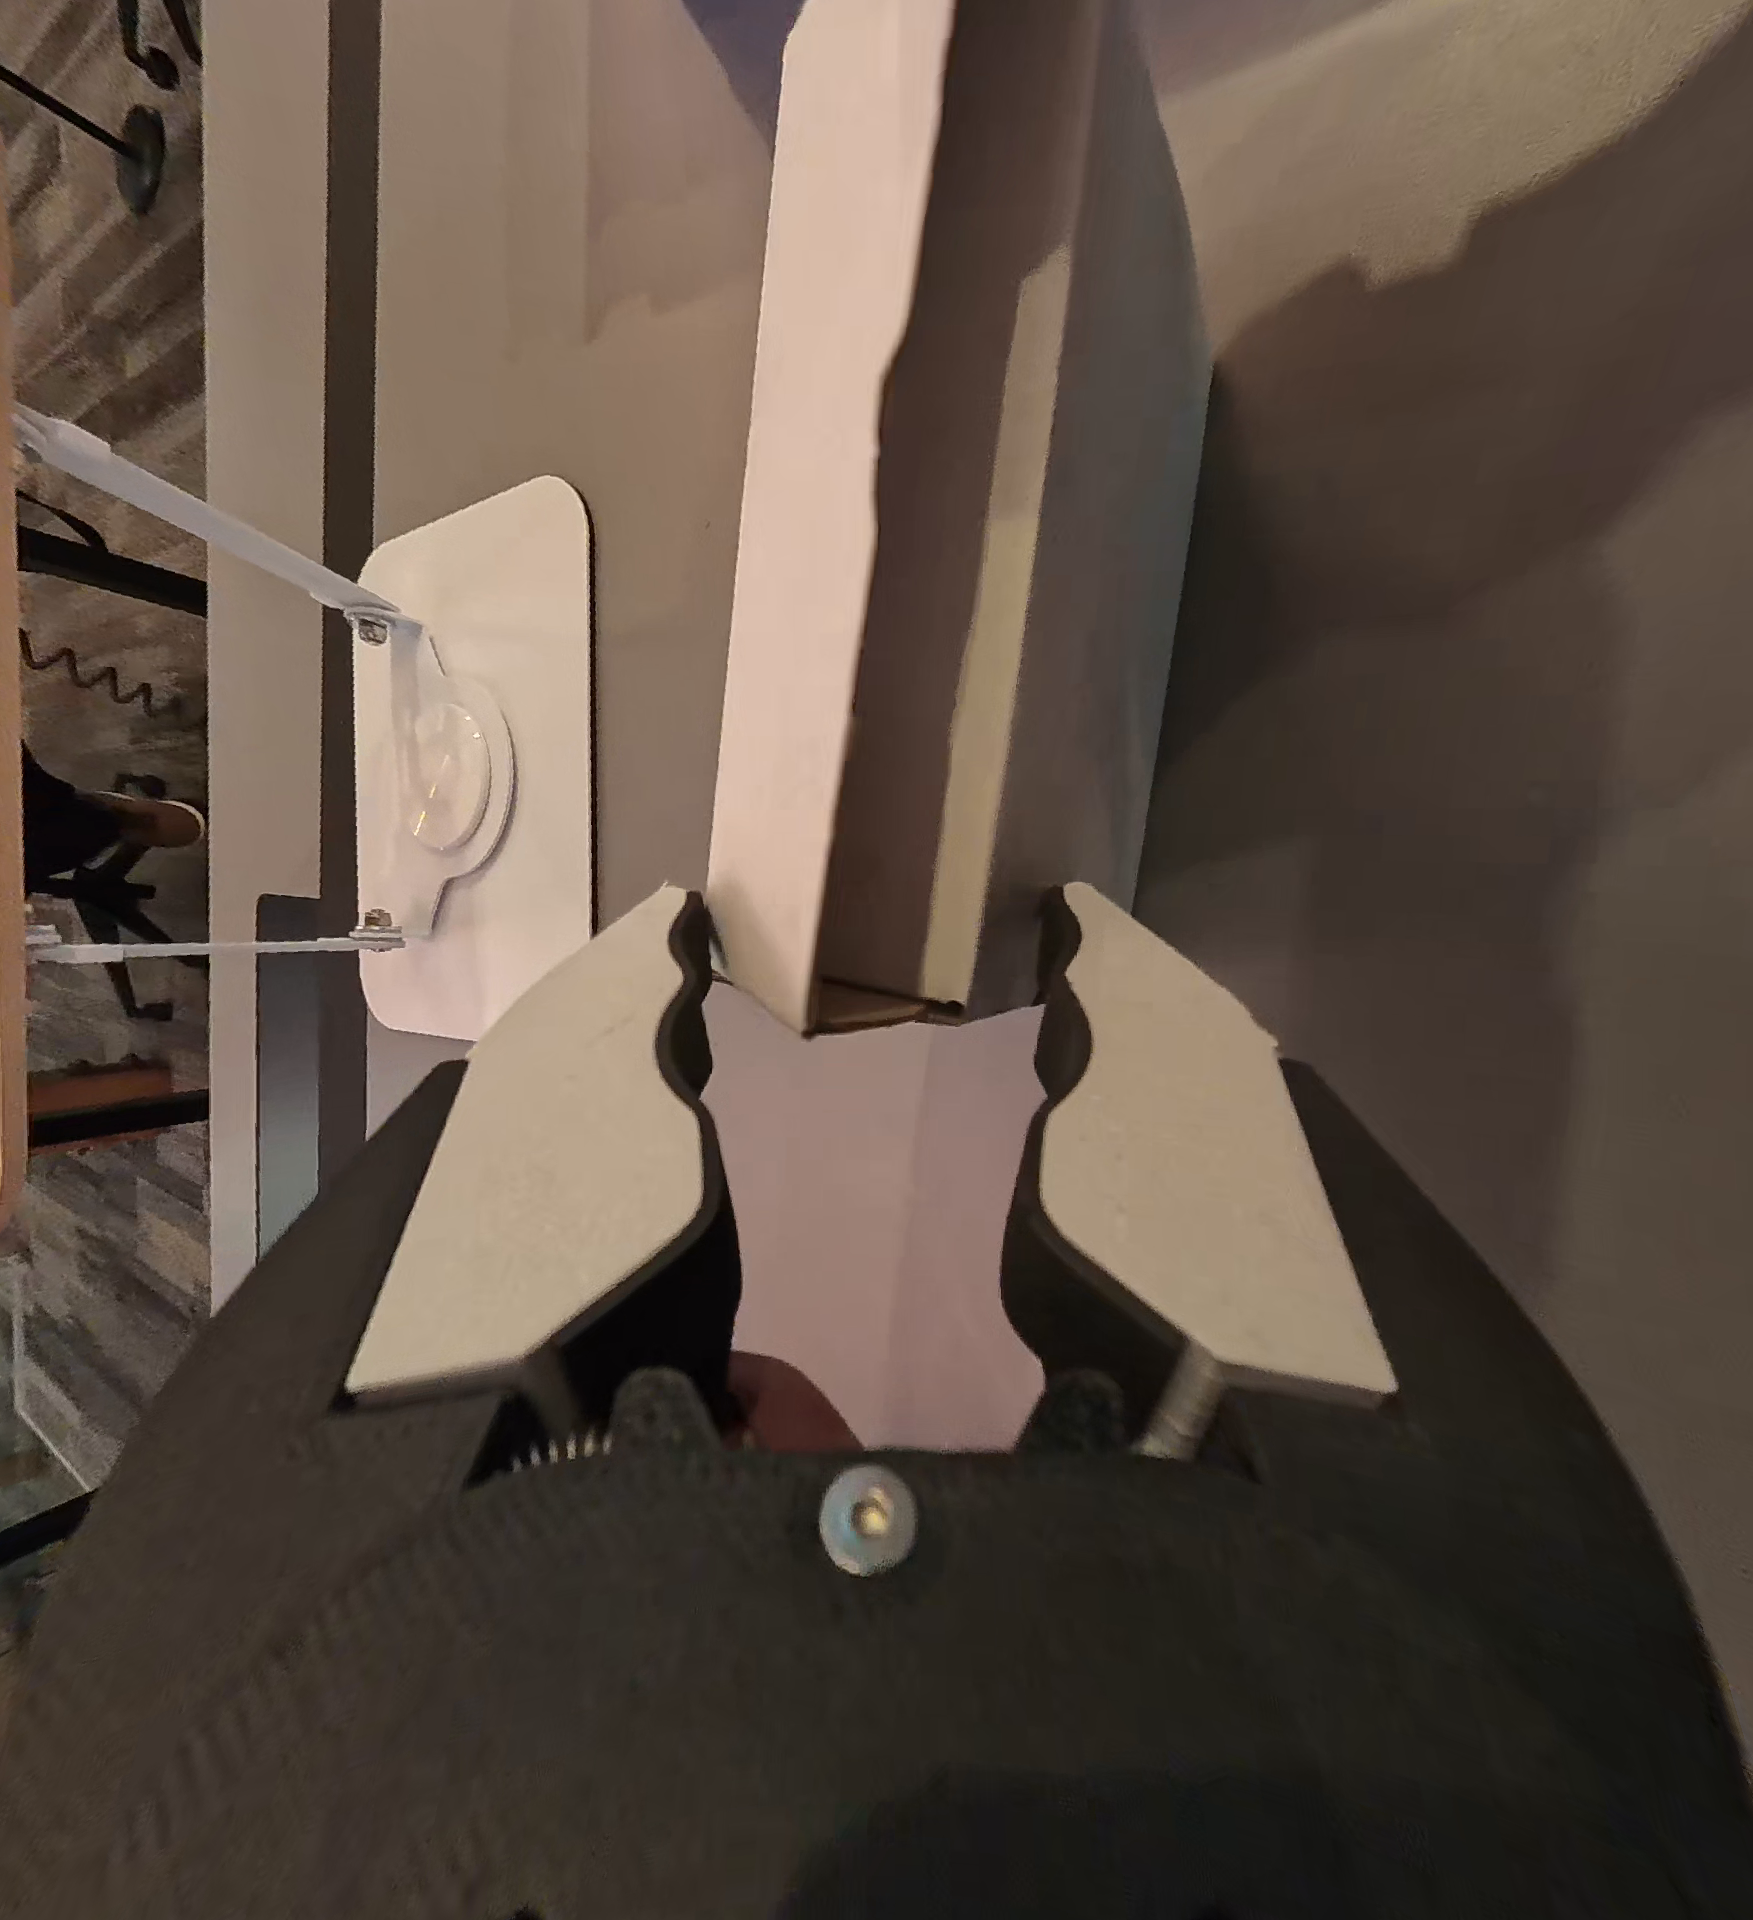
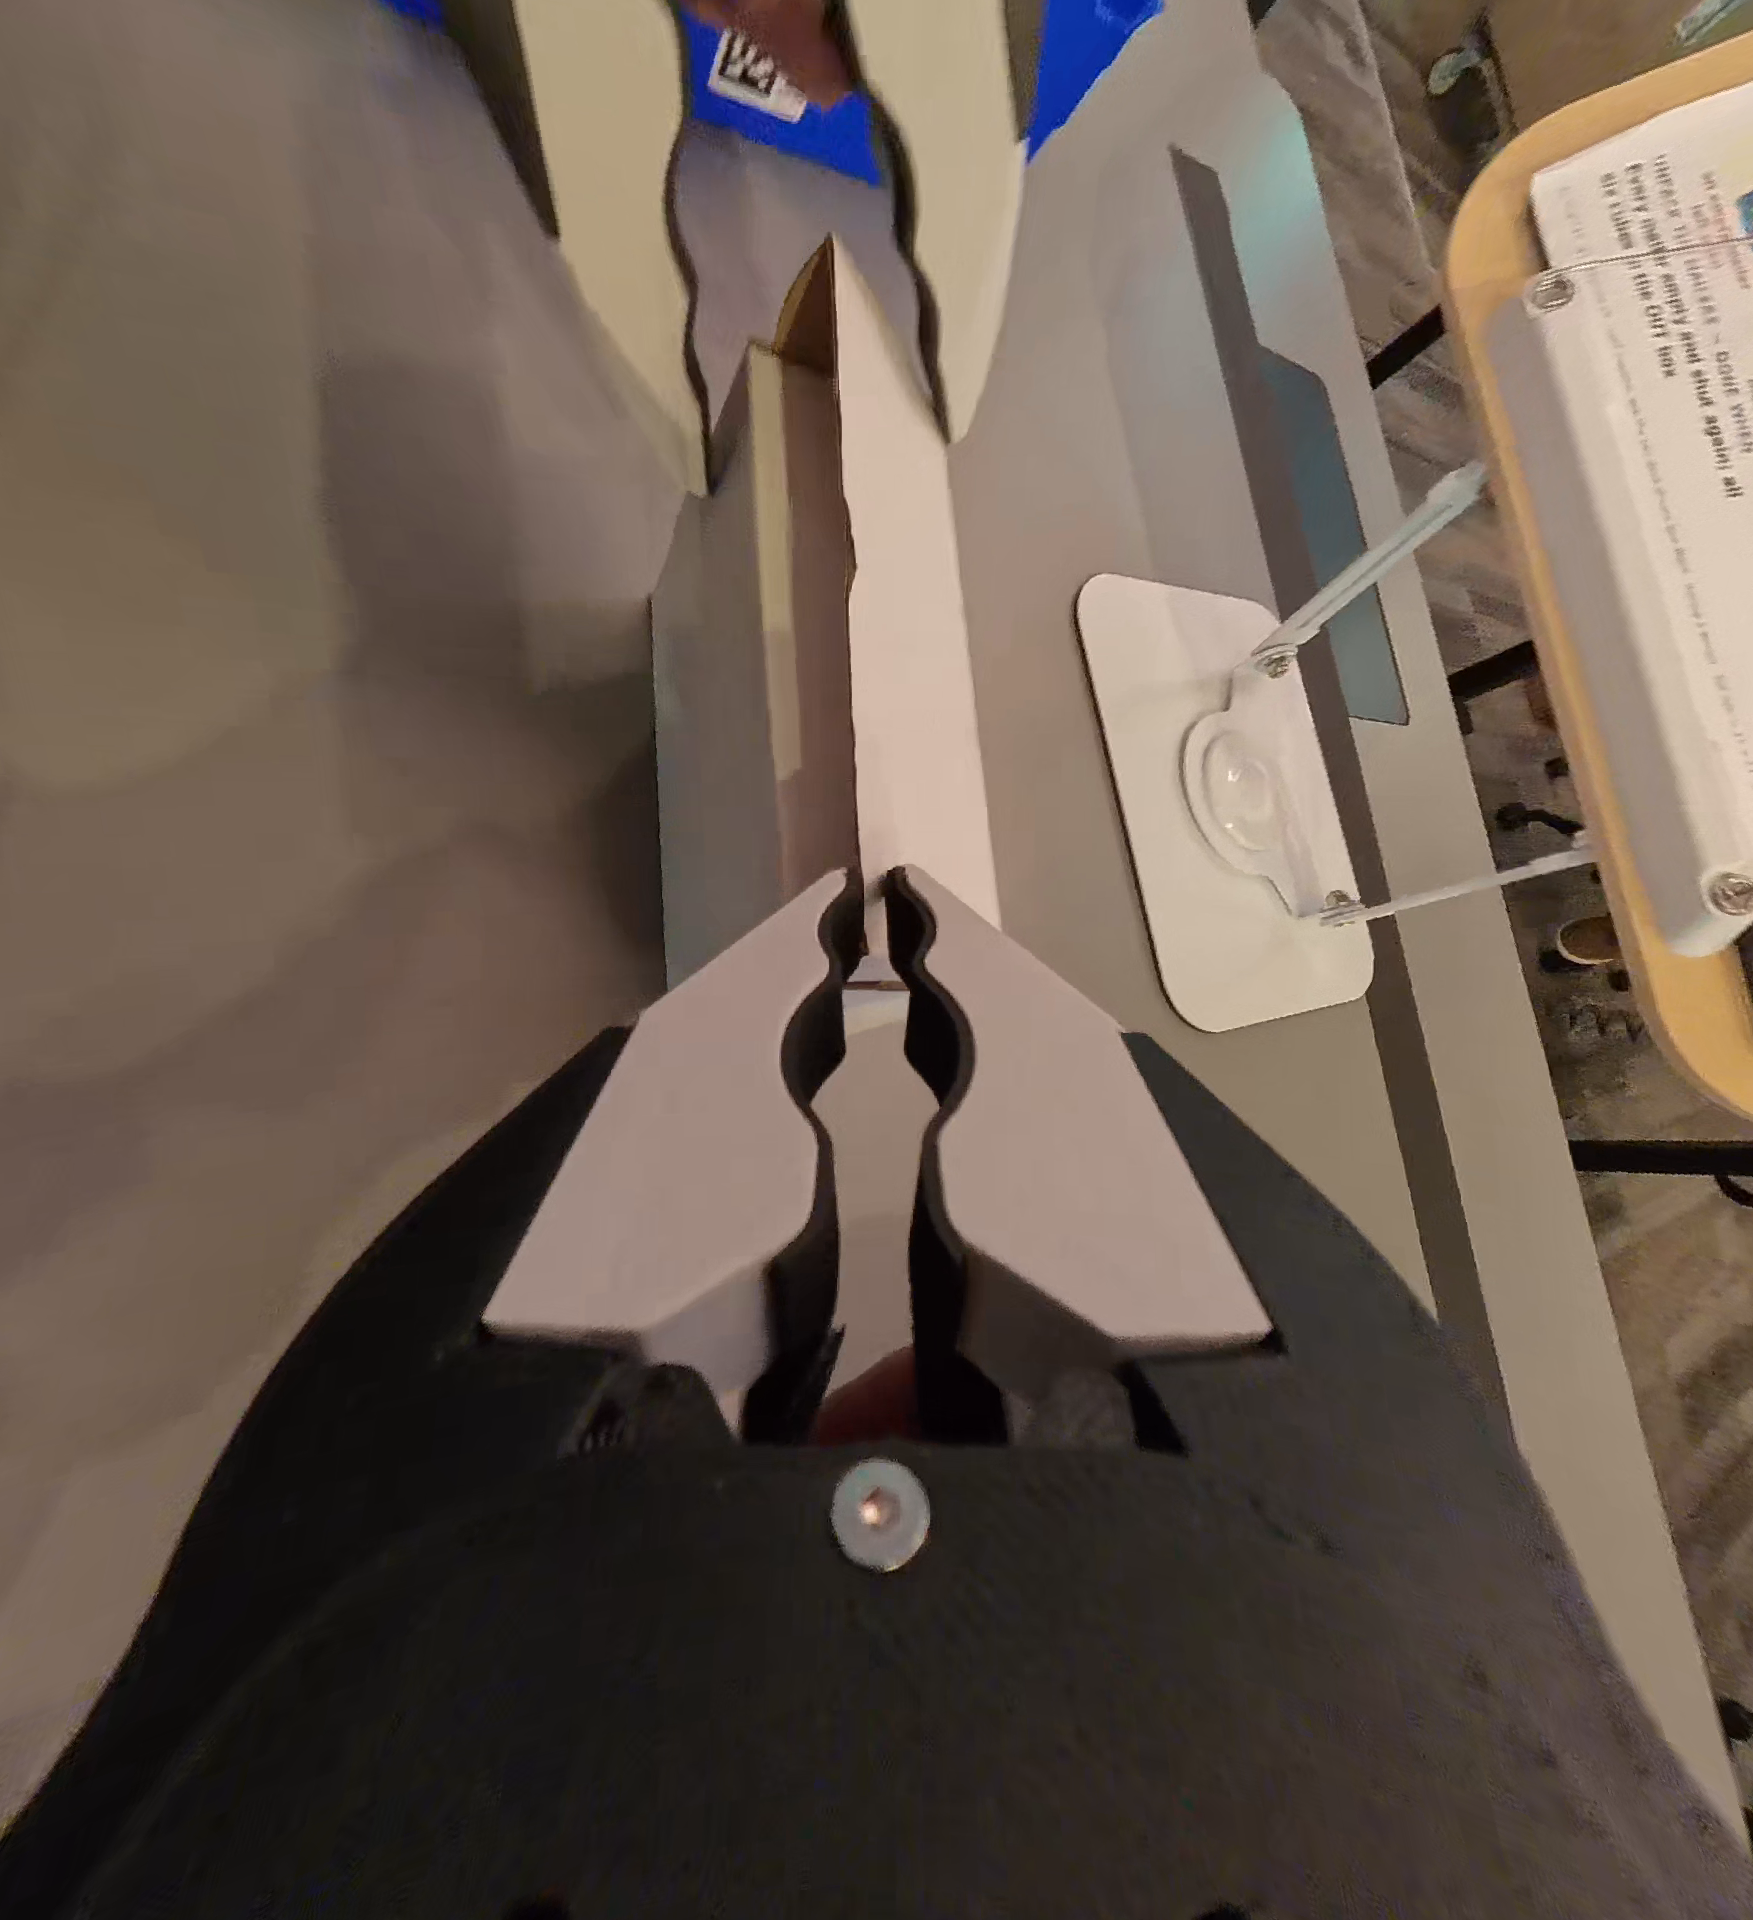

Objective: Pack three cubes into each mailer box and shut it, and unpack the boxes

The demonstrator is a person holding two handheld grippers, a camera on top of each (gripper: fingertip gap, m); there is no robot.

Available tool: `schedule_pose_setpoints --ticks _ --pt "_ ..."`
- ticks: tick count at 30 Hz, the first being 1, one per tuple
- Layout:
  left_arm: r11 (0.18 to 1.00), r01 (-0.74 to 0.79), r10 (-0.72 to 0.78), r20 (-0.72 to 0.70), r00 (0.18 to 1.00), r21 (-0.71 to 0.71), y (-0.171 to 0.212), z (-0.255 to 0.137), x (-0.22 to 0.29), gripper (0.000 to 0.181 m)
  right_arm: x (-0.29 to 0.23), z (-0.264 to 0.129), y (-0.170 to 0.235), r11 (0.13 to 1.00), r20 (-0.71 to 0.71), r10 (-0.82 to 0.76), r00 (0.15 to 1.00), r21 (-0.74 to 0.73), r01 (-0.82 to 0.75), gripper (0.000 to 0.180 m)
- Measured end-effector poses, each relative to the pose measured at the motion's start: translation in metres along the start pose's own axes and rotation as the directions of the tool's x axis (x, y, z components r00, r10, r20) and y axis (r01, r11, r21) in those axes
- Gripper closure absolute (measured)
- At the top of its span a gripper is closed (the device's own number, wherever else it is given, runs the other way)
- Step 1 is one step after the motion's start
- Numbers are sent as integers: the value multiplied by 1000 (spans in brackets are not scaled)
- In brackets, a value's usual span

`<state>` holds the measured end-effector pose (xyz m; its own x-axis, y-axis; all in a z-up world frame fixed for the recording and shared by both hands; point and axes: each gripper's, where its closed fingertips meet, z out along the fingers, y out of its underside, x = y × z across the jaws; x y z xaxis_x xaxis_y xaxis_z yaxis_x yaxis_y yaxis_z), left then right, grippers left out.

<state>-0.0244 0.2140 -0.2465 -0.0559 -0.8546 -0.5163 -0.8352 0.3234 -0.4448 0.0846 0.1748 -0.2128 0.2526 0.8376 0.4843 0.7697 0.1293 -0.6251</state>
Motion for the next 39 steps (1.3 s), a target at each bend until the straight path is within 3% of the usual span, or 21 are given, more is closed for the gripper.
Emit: schedule_pose_setpoints --ticks 5,11,15,22,27,29,31,35,39 --pt "998 60 -60 -18 998 36 0 -6 0 126 -8 7 9 999 36 -7 999 -44 9 176" --pt "963 188 -173 -92 981 194 -22 -32 -1 145 -9 7 8 996 108 84 991 -42 -80 175" --pt "962 225 -211 -104 972 152 -15 -19 3 163 -9 7 9 985 153 173 973 -39 -169 175" --pt "957 250 -241 -75 968 149 -14 -19 6 165 -11 5 5 956 229 293 928 -84 -281 174" --pt "962 251 -239 -111 965 112 -15 -21 7 159 11 9 6 935 133 354 926 -80 -346 165" --pt "952 277 -259 -140 956 132 -20 -23 7 159 14 14 12 932 109 358 927 -103 -348 166" --pt "954 274 -255 -148 955 125 -20 -22 7 160 11 17 11 925 141 377 915 -110 -364 180" --pt "923 347 -324 -150 934 166 -25 -29 -6 172 10 17 12 932 136 355 925 -125 -340 180" --pt "929 353 -334 -158 929 110 -14 -17 2 181 8 19 14 938 139 336 931 -136 -318 180"
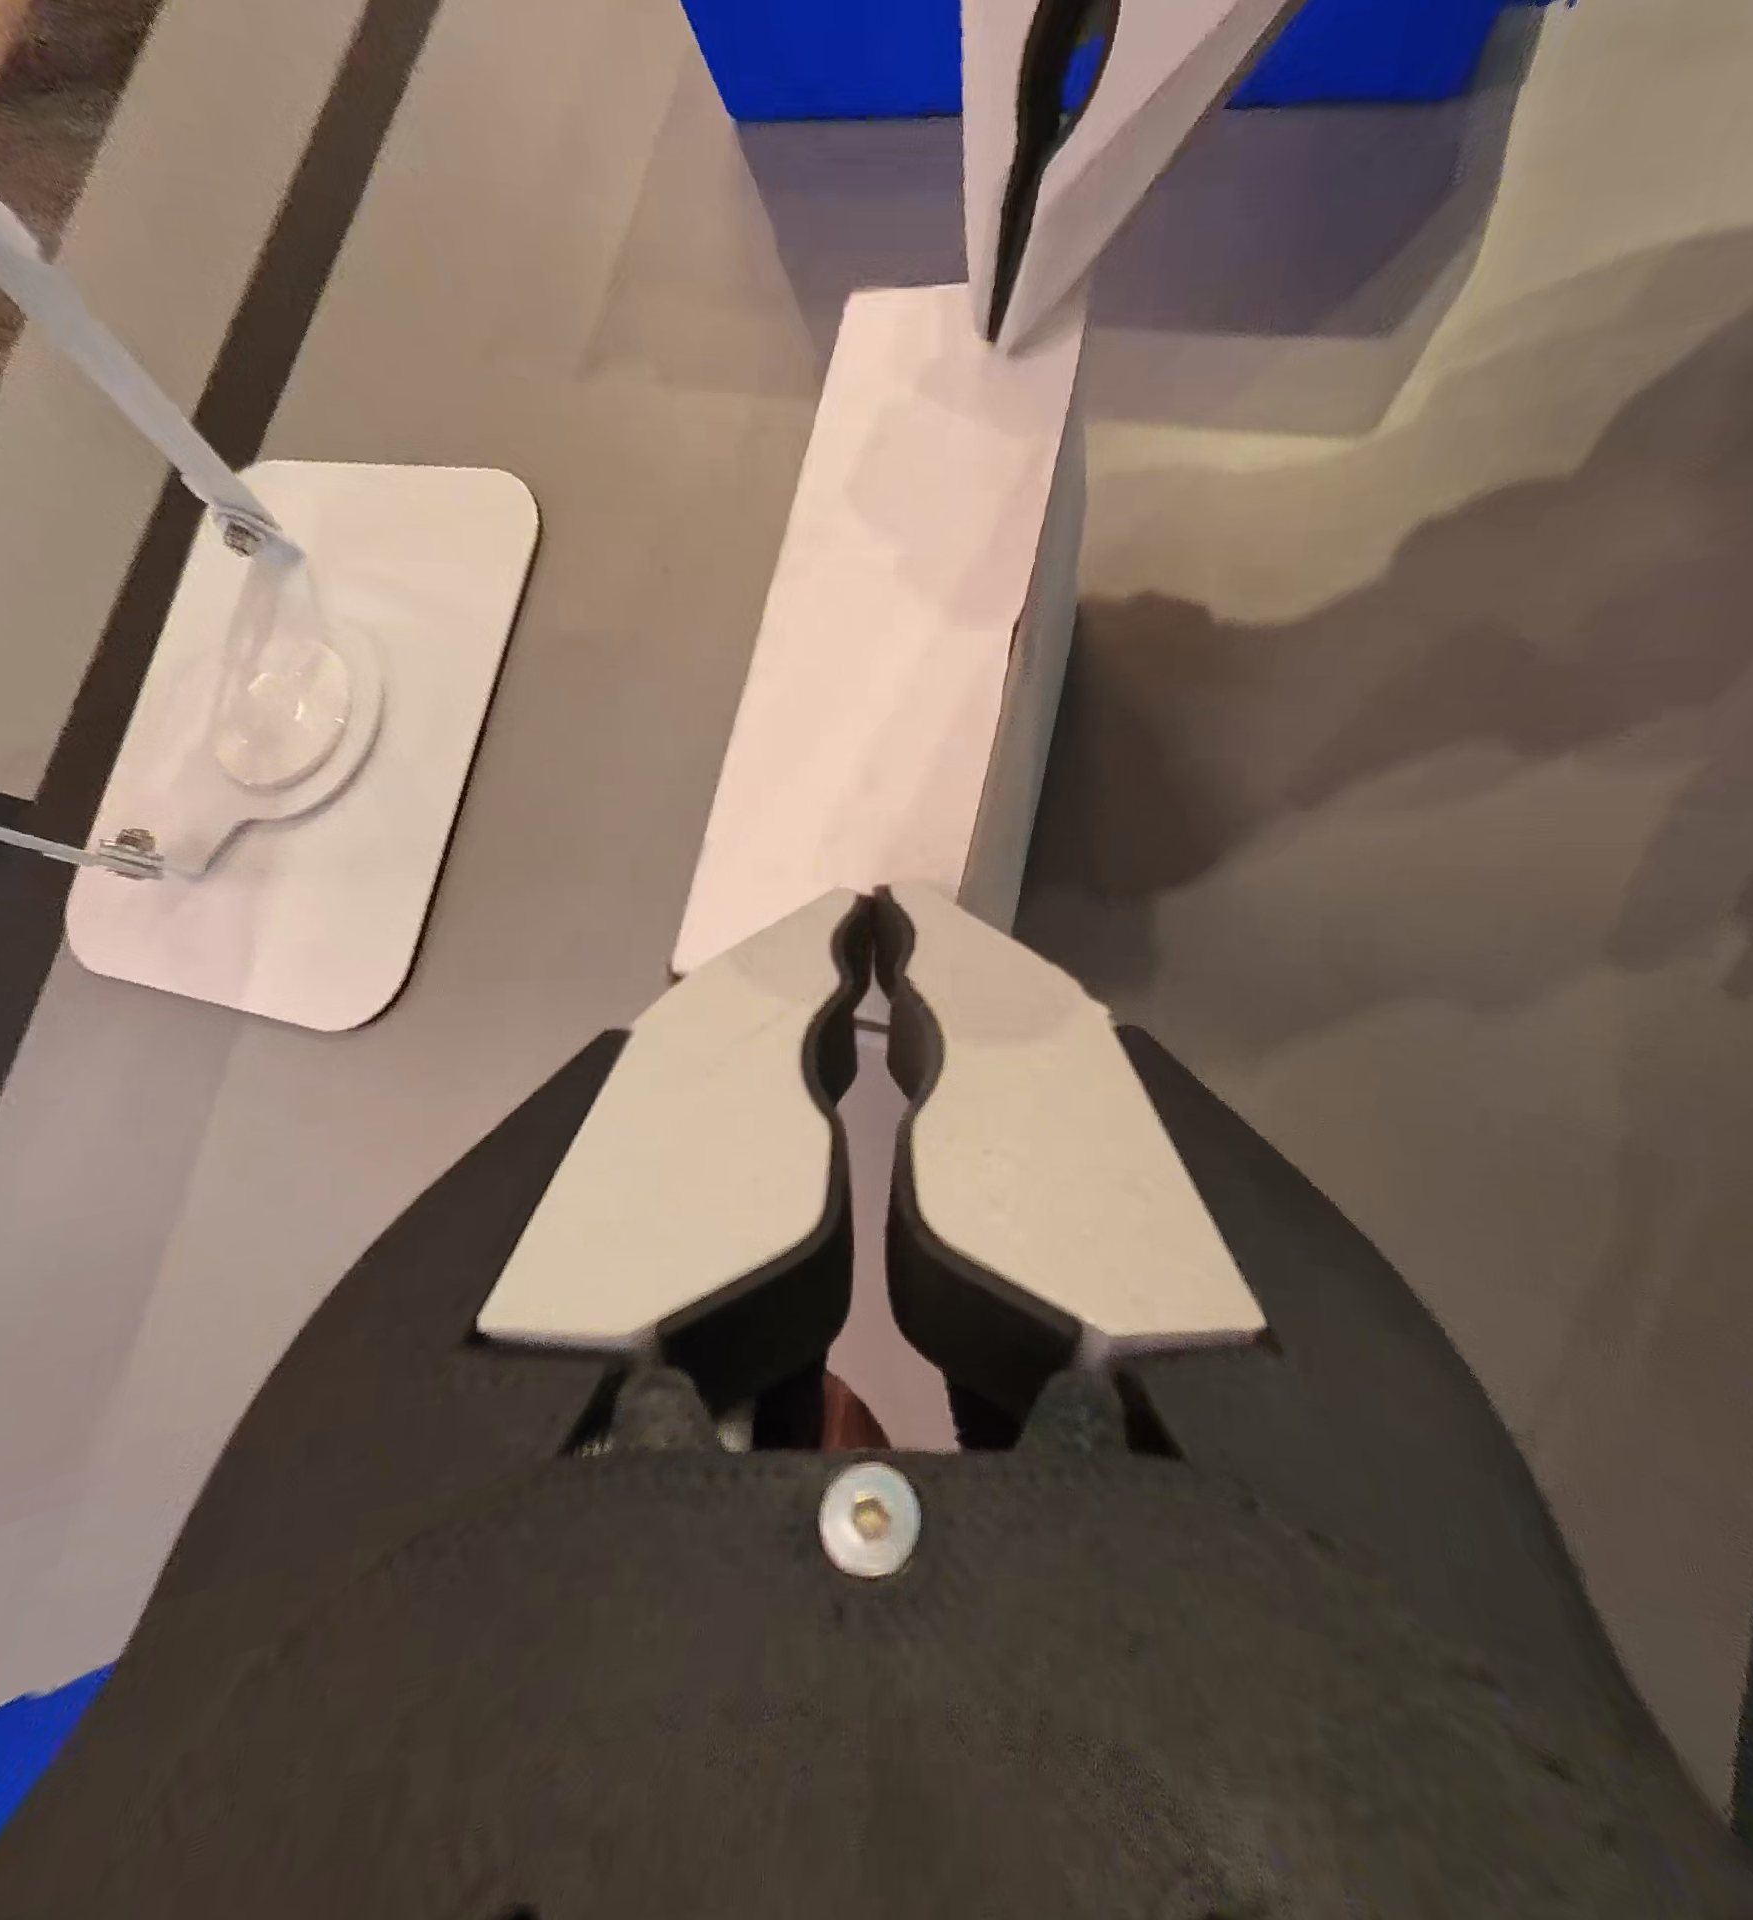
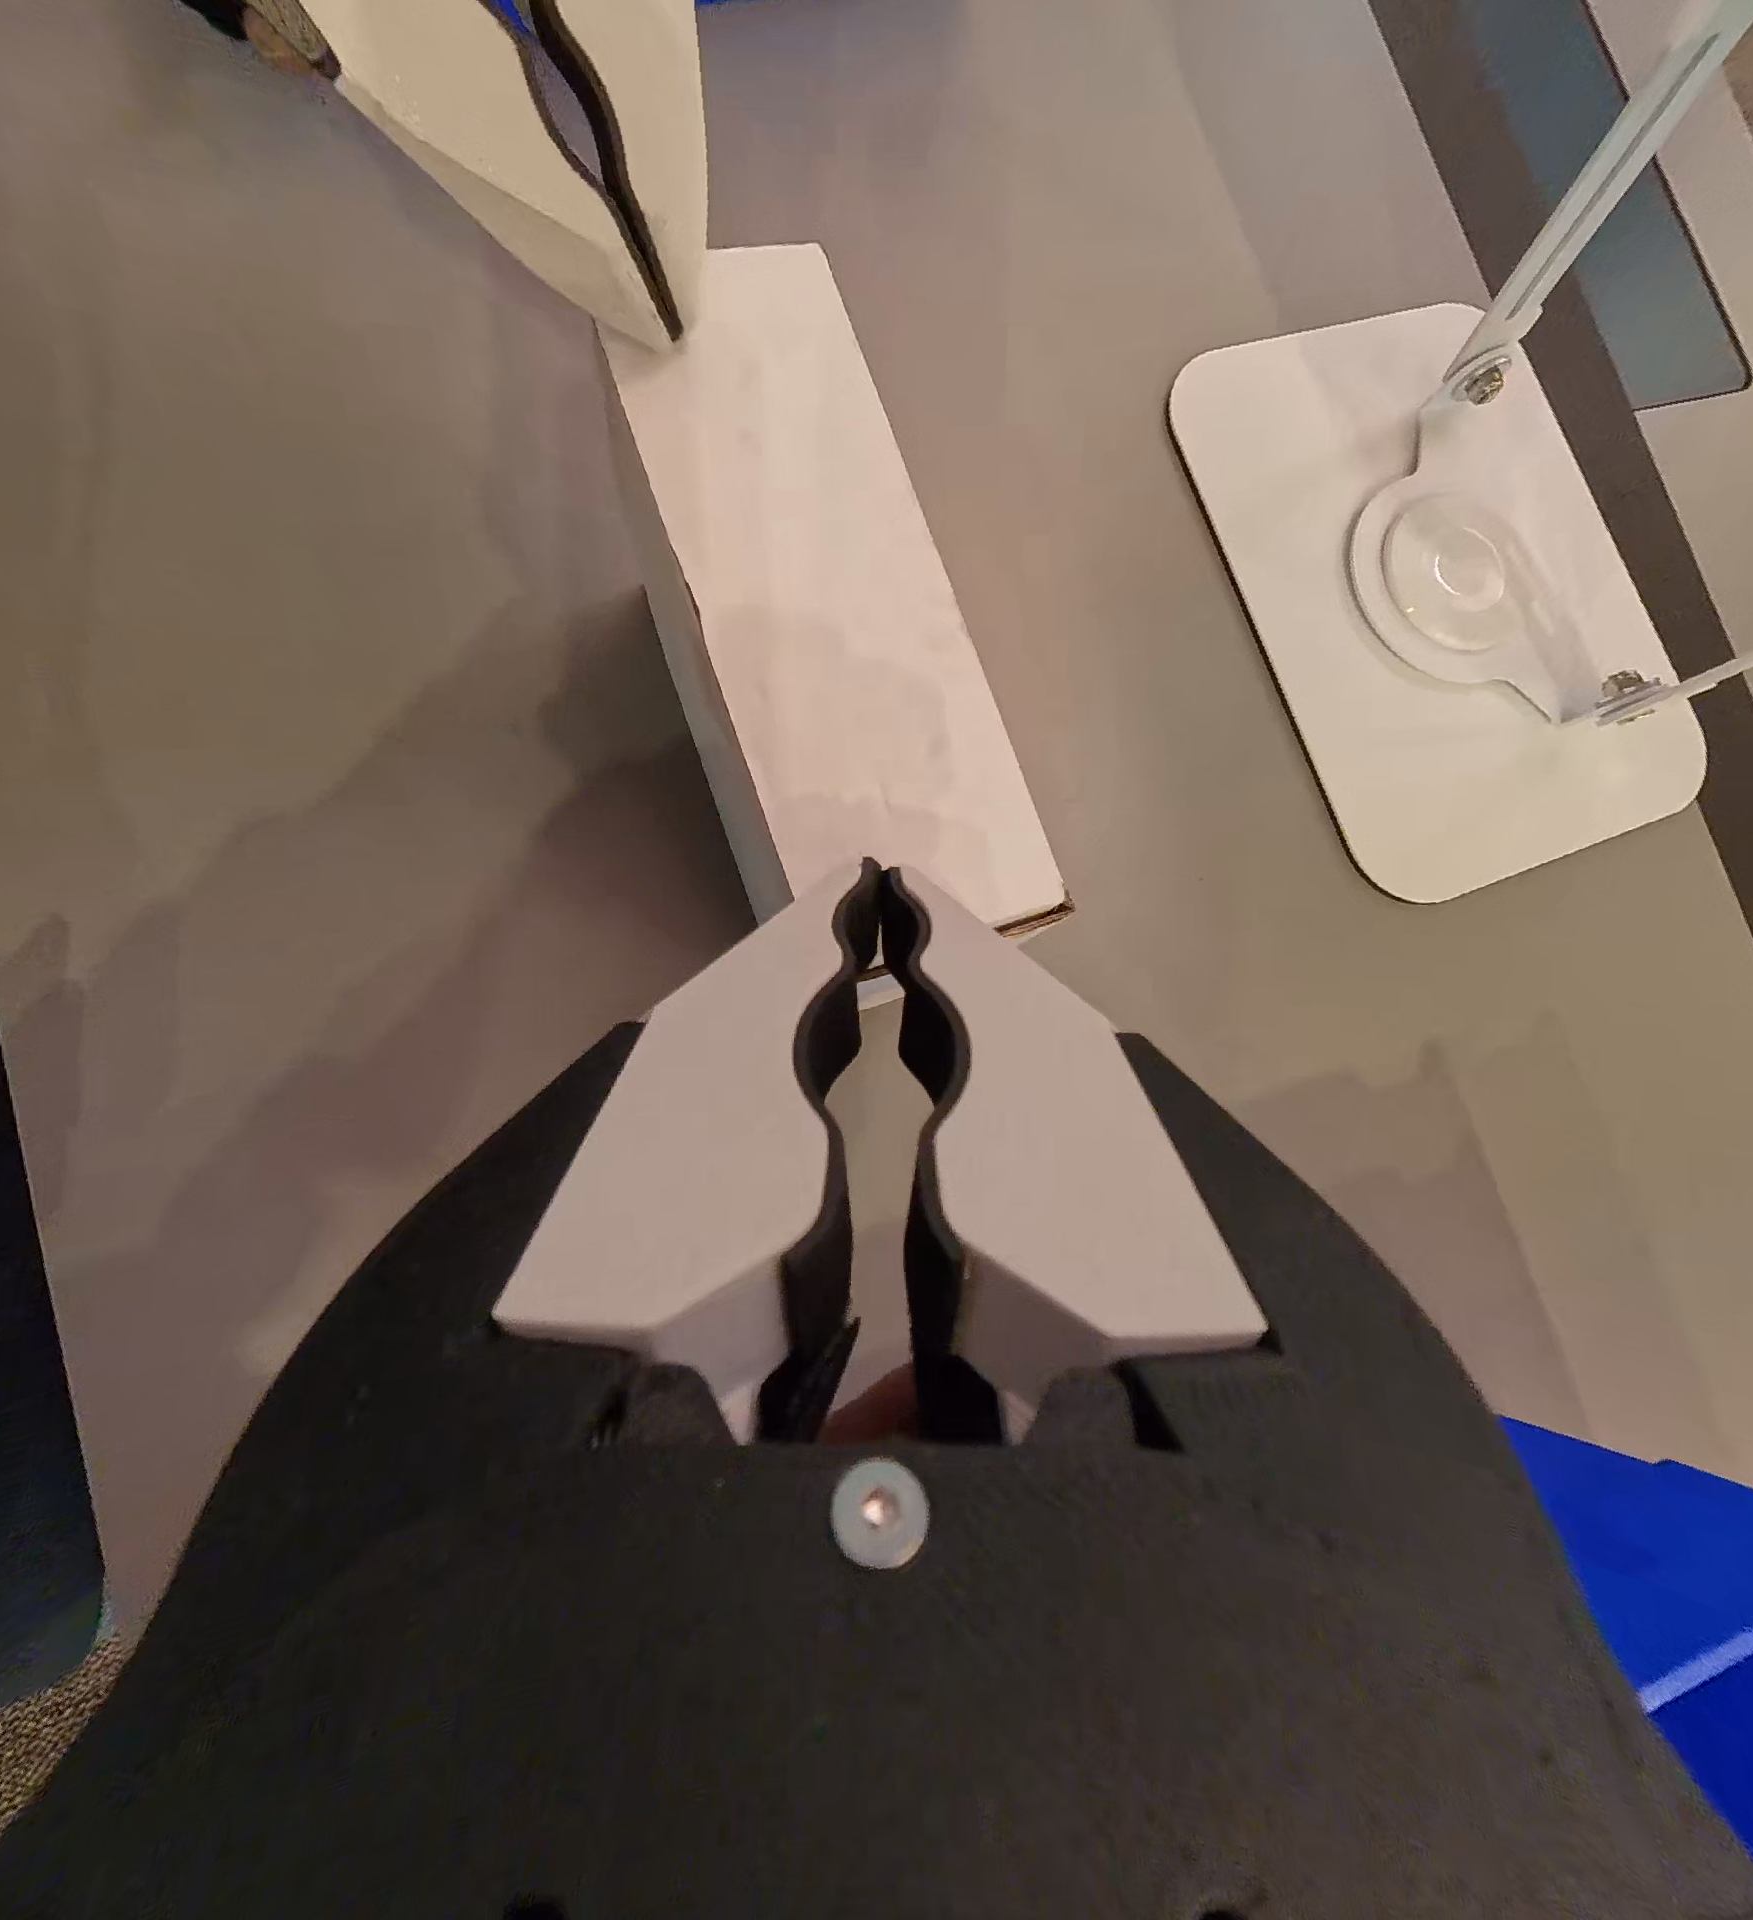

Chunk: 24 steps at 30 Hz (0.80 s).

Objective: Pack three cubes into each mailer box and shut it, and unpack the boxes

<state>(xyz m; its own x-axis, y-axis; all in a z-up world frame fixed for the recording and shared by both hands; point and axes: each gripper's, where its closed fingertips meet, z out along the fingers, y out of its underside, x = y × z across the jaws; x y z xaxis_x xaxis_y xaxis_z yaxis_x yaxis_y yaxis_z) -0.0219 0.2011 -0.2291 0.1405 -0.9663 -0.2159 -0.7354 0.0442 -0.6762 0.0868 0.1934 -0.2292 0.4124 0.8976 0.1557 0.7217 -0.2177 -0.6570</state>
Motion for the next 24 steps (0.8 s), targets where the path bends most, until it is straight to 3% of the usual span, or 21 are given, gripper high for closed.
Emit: schedule_pose_setpoints --ticks 3,6,10,14,15,17,20,24 --pt "997 -73 75 57 996 -41 3 1 0 180 0 0 1 1000 -23 -7 1000 9 7 180" --pt "1000 -9 7 58 998 28 3 1 1 180 0 0 0 1000 -27 -5 1000 12 5 179" --pt "991 -133 134 125 983 -11 1 -1 3 181 4 -7 -8 999 -57 34 998 44 -32 178" --pt "977 -213 215 125 969 -25 1 -7 23 181 8 -9 -7 998 -108 60 992 27 -57 139" --pt "972 -234 235 133 963 -27 2 -8 28 181 7 -7 -5 997 -93 75 993 30 -73 137" --pt "963 -265 269 157 950 -43 4 -10 34 181 1 -4 -5 992 -22 116 993 43 -115 127" --pt "951 -305 308 154 939 -48 8 -10 51 181 -14 4 2 993 86 120 989 -30 -118 98" --pt "930 -351 365 157 918 -110 29 1 65 181 -30 20 12 985 215 122 969 -147 -92 87"
